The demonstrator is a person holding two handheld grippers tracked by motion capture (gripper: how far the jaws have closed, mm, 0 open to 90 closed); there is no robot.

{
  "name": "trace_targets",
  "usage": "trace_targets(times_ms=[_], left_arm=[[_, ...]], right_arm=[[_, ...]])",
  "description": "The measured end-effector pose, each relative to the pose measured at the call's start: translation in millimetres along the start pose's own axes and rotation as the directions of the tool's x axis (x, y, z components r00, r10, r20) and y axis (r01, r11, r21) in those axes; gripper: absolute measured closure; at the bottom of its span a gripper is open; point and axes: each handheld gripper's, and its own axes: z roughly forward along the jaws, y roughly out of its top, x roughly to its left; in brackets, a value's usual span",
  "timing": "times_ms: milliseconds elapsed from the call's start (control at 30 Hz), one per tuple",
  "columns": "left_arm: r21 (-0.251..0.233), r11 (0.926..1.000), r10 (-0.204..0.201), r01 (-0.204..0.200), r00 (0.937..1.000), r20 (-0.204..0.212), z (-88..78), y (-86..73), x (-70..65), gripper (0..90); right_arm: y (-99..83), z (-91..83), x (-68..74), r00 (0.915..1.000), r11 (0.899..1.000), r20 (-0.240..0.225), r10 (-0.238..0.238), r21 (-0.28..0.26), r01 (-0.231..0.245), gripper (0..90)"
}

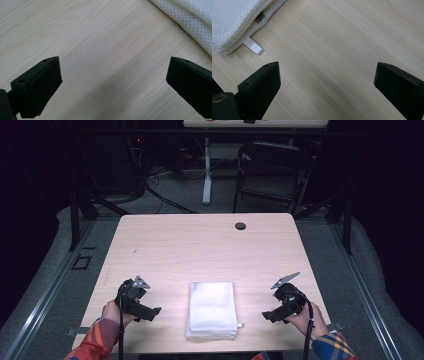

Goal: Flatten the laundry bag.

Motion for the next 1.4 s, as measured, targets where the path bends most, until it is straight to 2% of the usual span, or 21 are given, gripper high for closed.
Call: trace_targets(times_ms=[233, 333, 367, 433, 467, 667, 733, 833, 900, 933, 967, 1033, 1100, 1167, 1200, 1233, 1333, 1367, 1400], left_arm=[[-0.004, 0.9998, 0.018, -0.018, 0.9994, 0.029, -0.5, 1.4, -3.8, 0.1], [-0.010, 0.9997, 0.024, -0.023, 0.9994, 0.025, -1.3, 1.7, -4.8, 0.1], [-0.011, 0.9997, 0.023, -0.022, 0.9990, 0.039, -1.9, 2.4, -5.7, 0.1], [-0.010, 0.9995, 0.029, -0.028, 0.9988, 0.040, -1.9, 3.0, -5.8, 0.1], [-0.016, 0.9994, 0.030, -0.030, 0.9992, 0.026, -1.1, 3.1, -6.9, 0.1], [-0.020, 0.9993, 0.032, -0.032, 0.9990, 0.031, -1.2, 4.9, -9.4, 0.1], [-0.036, 0.9991, 0.023, -0.021, 0.9993, 0.031, -3.0, 6.1, -9.7, 0.1], [-0.033, 0.9990, 0.030, -0.029, 0.9985, 0.046, -4.4, 7.4, -10.8, 0.1], [-0.055, 0.9979, 0.036, -0.033, 0.9980, 0.052, -4.5, 9.2, -16.4, 0.1], [-0.061, 0.9971, 0.049, -0.046, 0.9968, 0.063, -4.0, 11.1, -20.3, 0.1], [-0.064, 0.9968, 0.052, -0.048, 0.9958, 0.076, -2.7, 11.9, -21.9, 0.1], [-0.059, 0.9968, 0.059, -0.054, 0.9951, 0.080, -1.6, 12.8, -23.5, 0.2], [-0.067, 0.9946, 0.086, -0.079, 0.9907, 0.105, 0.9, 16.0, -28.1, 0.3], [-0.065, 0.9942, 0.093, -0.086, 0.9895, 0.111, 1.3, 17.3, -30.5, 1.0], [-0.077, 0.9912, 0.116, -0.108, 0.9869, 0.112, 2.1, 19.4, -35.6, 1.1], [-0.084, 0.9906, 0.118, -0.108, 0.9854, 0.123, 2.8, 20.3, -38.4, 2.0], [-0.092, 0.9866, 0.147, -0.135, 0.9789, 0.142, 3.7, 23.7, -45.2, 3.7], [-0.103, 0.9851, 0.152, -0.138, 0.9773, 0.148, 4.6, 24.6, -47.9, 4.2], [-0.103, 0.9836, 0.163, -0.148, 0.9741, 0.157, 5.1, 25.9, -49.9, 5.2]], right_arm=[[0.4, -1.0, 2.2, 1.0000, 1.000, -0.005, 0.006, -0.003, -0.006, 7.3], [0.1, 0.1, 2.6, 1.0000, 1.000, -0.002, 0.000, 0.008, 0.000, 7.4], [0.1, 0.3, 2.9, 1.0000, 1.000, -0.008, 0.002, 0.004, -0.002, 7.5], [0.1, -0.4, 3.2, 1.0000, 1.000, -0.005, 0.003, 0.008, -0.003, 7.5], [-0.1, -0.3, 3.3, 1.0000, 1.000, -0.004, 0.007, 0.008, -0.007, 7.6], [-0.4, 0.4, 3.8, 1.0000, 1.000, -0.001, -0.001, 0.019, 0.001, 8.2], [-0.3, 0.5, 4.3, 1.0000, 1.000, 0.001, 0.000, 0.018, 0.000, 8.5], [-0.4, 1.7, 4.9, 0.9999, 1.000, -0.010, 0.008, 0.014, -0.008, 8.7], [-1.3, 3.4, 5.5, 0.9998, 1.000, -0.013, 0.012, 0.012, -0.011, 8.9], [-0.9, 3.1, 5.5, 0.9998, 1.000, -0.019, 0.006, 0.024, -0.005, 9.0], [-1.4, 4.1, 6.2, 0.9996, 1.000, -0.023, 0.017, 0.009, -0.017, 9.2], [-0.1, 3.3, 5.7, 0.9998, 0.999, -0.021, 0.000, 0.032, 0.001, 9.5], [0.5, 4.5, 5.9, 0.9996, 0.999, -0.030, 0.000, 0.036, 0.002, 10.1], [0.8, 4.5, 5.7, 0.9998, 0.999, -0.018, -0.003, 0.039, 0.004, 10.5], [1.2, 5.5, 6.5, 0.9998, 1.000, -0.020, 0.001, 0.030, -0.001, 10.6], [1.2, 6.3, 7.4, 0.9996, 1.000, -0.025, 0.010, 0.021, -0.010, 10.7], [3.2, 5.2, 8.1, 0.9996, 0.999, -0.024, -0.011, 0.039, 0.012, 11.1], [3.6, 5.9, 9.3, 0.9995, 1.000, -0.031, -0.006, 0.030, 0.006, 11.2], [4.2, 6.2, 9.8, 0.9998, 0.999, -0.019, -0.011, 0.032, 0.011, 11.3]])
